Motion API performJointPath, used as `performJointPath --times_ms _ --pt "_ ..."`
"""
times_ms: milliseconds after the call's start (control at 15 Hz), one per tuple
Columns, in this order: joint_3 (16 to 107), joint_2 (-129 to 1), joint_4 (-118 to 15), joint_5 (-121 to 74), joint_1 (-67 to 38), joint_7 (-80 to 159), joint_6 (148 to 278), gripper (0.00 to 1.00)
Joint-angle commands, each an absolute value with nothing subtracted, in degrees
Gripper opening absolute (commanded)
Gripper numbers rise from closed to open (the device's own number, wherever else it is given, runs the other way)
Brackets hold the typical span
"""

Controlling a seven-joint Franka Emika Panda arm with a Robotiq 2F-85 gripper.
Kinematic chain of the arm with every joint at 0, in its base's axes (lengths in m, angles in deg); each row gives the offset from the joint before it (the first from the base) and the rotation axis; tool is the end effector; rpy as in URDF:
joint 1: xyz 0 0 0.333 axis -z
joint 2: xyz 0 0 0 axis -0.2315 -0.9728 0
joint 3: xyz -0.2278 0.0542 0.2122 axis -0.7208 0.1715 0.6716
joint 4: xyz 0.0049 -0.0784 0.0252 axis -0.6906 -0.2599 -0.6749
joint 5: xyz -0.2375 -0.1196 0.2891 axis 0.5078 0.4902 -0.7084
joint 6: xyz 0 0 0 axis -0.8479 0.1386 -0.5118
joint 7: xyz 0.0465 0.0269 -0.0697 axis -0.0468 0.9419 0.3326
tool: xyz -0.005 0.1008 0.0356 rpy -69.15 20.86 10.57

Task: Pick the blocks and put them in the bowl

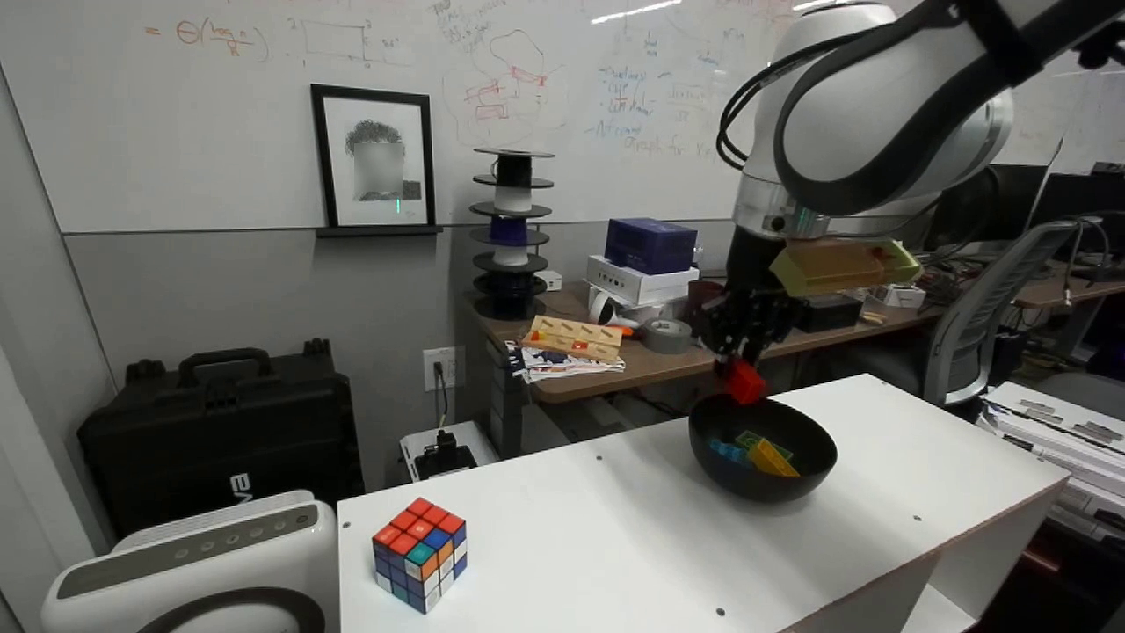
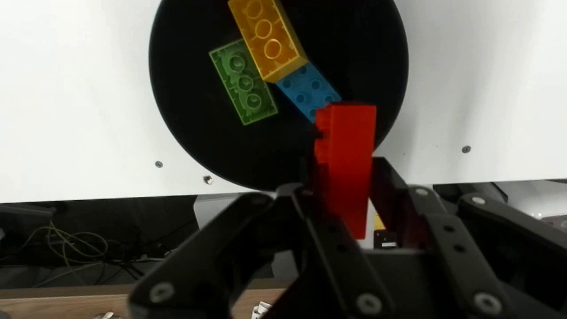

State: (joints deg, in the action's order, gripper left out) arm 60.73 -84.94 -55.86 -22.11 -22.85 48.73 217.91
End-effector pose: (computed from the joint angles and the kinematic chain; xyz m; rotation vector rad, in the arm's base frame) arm 0.6869 0.0616 0.2332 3.0482 -0.1296 0.1810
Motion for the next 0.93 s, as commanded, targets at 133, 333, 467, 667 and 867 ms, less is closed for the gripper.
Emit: performJointPath --times_ms 133,333,467,667,867 --pt "60.4 -85.5 -55.5 -18.3 -23.6 49.5 215.3 0.84" --pt "61.5 -84.0 -56.9 -17.5 -23.4 47.2 215.8 1.00" --pt "65.2 -81.9 -58.4 -18.7 -21.6 39.8 214.0 1.00" --pt "66.7 -76.6 -61.7 -16.8 -22.6 34.5 207.3 1.00" --pt "68.1 -69.8 -65.7 -12.8 -23.7 30.2 201.4 1.00"
